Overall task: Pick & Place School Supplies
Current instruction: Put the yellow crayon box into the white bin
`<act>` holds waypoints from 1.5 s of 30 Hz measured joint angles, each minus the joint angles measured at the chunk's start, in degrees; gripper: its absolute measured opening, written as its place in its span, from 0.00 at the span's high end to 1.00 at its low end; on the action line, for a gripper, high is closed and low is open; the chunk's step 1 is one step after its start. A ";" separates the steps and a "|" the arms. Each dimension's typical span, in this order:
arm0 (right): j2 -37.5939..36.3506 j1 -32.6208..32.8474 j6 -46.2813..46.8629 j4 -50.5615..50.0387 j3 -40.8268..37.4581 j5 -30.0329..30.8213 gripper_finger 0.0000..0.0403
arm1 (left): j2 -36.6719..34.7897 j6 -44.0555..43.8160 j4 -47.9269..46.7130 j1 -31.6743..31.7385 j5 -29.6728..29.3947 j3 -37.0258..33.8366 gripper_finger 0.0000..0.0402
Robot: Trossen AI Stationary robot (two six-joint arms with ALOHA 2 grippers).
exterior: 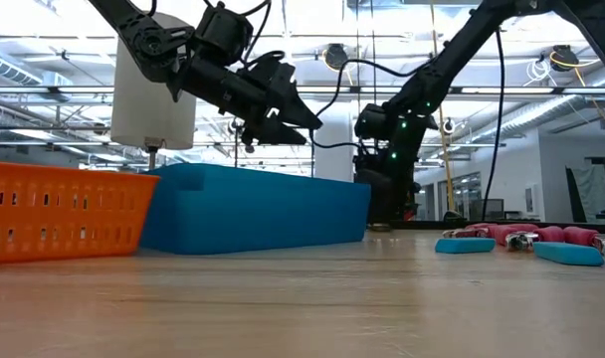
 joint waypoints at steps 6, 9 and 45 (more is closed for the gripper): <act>-0.21 2.62 -2.80 -9.36 0.20 -6.03 0.35 | 0.00 -0.03 0.25 -0.24 0.00 0.00 0.23; -0.25 4.18 -4.01 -14.12 0.20 -4.24 0.35 | 0.00 -0.04 0.32 -0.20 -0.04 0.00 0.23; -8.71 13.86 17.00 -11.97 -10.34 -0.27 0.35 | 0.00 -1.36 0.40 -0.24 -0.03 0.00 0.23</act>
